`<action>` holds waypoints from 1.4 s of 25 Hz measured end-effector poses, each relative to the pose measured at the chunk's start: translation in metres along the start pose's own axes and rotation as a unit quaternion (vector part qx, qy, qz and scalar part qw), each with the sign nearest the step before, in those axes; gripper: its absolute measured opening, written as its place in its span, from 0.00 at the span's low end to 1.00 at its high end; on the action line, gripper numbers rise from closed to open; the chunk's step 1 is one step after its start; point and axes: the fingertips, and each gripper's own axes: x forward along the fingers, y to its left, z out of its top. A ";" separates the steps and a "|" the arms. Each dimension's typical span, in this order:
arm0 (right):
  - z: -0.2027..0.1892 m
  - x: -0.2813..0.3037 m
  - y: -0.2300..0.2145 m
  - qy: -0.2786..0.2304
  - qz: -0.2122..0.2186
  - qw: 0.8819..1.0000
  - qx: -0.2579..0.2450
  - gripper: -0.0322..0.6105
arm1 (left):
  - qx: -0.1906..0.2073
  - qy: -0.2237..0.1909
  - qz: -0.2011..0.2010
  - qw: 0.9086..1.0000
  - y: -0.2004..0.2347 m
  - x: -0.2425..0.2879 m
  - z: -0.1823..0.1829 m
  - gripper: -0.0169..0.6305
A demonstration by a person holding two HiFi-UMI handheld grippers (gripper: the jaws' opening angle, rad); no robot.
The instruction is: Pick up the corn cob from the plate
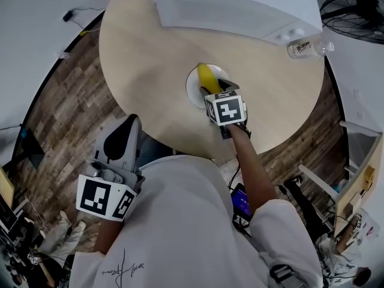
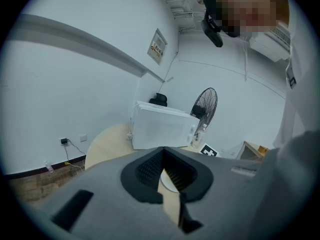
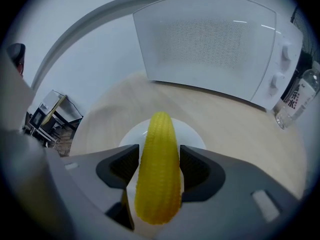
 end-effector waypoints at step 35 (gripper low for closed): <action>-0.001 0.020 -0.002 0.041 -0.019 0.998 -0.031 0.47 | -0.006 -0.001 -0.005 1.000 0.011 0.001 0.000 0.01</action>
